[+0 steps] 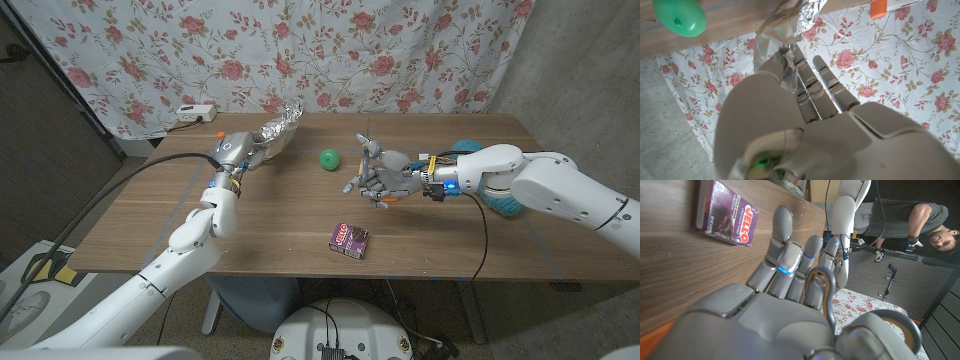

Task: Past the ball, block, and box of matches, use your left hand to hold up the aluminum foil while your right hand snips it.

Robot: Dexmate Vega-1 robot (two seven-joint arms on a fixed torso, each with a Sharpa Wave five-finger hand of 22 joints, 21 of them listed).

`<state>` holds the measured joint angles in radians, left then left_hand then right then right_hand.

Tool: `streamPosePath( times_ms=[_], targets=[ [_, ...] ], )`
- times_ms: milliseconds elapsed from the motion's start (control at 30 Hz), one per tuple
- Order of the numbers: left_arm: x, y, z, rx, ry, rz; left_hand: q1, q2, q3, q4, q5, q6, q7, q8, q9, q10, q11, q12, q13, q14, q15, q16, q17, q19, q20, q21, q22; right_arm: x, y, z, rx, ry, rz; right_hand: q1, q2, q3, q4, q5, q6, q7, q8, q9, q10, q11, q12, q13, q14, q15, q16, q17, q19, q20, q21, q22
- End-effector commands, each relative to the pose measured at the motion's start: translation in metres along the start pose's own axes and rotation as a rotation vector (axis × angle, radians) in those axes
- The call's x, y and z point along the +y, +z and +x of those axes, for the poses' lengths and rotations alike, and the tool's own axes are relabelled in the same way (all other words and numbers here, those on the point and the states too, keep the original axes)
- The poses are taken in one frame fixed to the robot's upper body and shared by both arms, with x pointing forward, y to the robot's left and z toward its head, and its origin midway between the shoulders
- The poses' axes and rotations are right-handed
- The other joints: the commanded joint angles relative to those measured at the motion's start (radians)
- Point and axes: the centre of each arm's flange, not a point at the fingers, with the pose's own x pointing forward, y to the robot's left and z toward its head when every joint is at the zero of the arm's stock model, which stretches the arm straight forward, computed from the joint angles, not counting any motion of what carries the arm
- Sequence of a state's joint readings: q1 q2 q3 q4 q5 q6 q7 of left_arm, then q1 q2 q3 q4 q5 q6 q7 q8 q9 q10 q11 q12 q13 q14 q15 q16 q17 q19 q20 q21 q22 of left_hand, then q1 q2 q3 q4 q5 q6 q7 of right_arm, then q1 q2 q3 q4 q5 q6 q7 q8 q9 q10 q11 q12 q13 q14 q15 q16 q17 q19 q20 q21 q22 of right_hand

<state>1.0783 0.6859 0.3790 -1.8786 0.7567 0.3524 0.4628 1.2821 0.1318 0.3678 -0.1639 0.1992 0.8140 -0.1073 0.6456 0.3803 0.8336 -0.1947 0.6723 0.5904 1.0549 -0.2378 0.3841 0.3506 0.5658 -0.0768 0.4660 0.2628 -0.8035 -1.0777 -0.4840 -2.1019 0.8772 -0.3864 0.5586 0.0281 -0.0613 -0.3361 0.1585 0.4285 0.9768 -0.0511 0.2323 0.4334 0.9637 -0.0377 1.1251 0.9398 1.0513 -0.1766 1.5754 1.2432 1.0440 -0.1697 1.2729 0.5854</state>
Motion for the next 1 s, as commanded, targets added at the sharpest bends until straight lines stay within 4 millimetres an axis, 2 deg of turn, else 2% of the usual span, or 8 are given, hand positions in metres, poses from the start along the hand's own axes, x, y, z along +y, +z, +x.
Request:
streamPosePath(
  times_ms=[33,200,500,700,1000],
  targets=[
    [0.004,0.006,0.001,-0.093,0.071,0.024,0.005,0.008,0.001,0.004,-0.007,-0.002,-0.003,-0.002,0.003,-0.012,-0.002,0.0,0.076,-0.005,-0.003,-0.004,0.005,-0.008,0.002,0.012,0.006,0.002,0.0,-0.002,0.011,0.001,-0.013,0.006,0.005,-0.002,-0.006,-0.001,0.053,0.15,-0.005,0.002,0.003,0.001,0.007,-0.002,-0.002,-0.029,-0.001,0.001,-0.006,-0.003,0.01,0.006],
    [0.004,0.004,0.003,-0.123,0.043,0.011,0.006,0.009,-0.002,0.004,-0.011,0.005,-0.006,0.002,0.001,-0.012,-0.003,0.003,0.082,-0.004,-0.003,-0.006,0.01,-0.015,0.0,0.019,0.011,0.003,0.003,-0.003,0.02,0.009,-0.048,0.015,-0.002,-0.003,-0.011,-0.002,0.047,0.152,-0.007,0.002,-0.004,0.003,0.012,0.007,-0.002,-0.029,-0.001,0.001,-0.009,-0.002,0.014,0.007],
    [0.009,0.002,0.001,-0.169,0.076,0.016,0.007,0.011,-0.007,0.005,-0.015,0.001,-0.006,0.004,0.001,-0.019,-0.003,0.005,0.092,-0.004,-0.003,-0.011,0.019,-0.031,-0.002,0.029,0.017,0.006,0.01,0.001,0.072,0.04,-0.112,0.026,-0.037,-0.009,-0.021,-0.003,0.009,0.166,-0.026,-0.016,-0.02,0.009,0.006,0.001,-0.019,-0.026,-0.003,0.001,-0.029,0.006,0.014,0.006],
    [0.011,0.0,-0.002,-0.191,0.092,0.033,0.008,0.014,-0.01,0.005,-0.017,-0.002,-0.004,0.006,0.002,-0.022,-0.003,0.005,0.096,-0.003,-0.003,-0.013,0.024,-0.035,-0.003,0.038,0.022,0.008,0.015,0.008,0.117,0.087,-0.15,0.027,-0.052,-0.009,-0.021,-0.001,-0.042,0.181,-0.044,-0.033,-0.04,0.02,-0.004,-0.007,-0.038,-0.025,-0.004,0.001,-0.041,0.013,0.013,0.002],
    [0.007,-0.001,-0.008,-0.225,0.093,0.057,0.009,0.017,-0.014,0.006,-0.02,-0.015,-0.008,0.009,0.005,-0.03,-0.002,0.006,0.104,-0.011,-0.002,-0.022,0.032,-0.05,-0.007,0.05,0.028,0.01,0.019,0.017,0.183,0.145,-0.175,0.027,-0.055,-0.006,-0.019,0.001,-0.059,0.182,-0.043,-0.051,-0.04,0.018,-0.008,-0.021,-0.05,-0.025,-0.005,0.0,-0.041,0.013,0.014,-0.008]
  ],
)
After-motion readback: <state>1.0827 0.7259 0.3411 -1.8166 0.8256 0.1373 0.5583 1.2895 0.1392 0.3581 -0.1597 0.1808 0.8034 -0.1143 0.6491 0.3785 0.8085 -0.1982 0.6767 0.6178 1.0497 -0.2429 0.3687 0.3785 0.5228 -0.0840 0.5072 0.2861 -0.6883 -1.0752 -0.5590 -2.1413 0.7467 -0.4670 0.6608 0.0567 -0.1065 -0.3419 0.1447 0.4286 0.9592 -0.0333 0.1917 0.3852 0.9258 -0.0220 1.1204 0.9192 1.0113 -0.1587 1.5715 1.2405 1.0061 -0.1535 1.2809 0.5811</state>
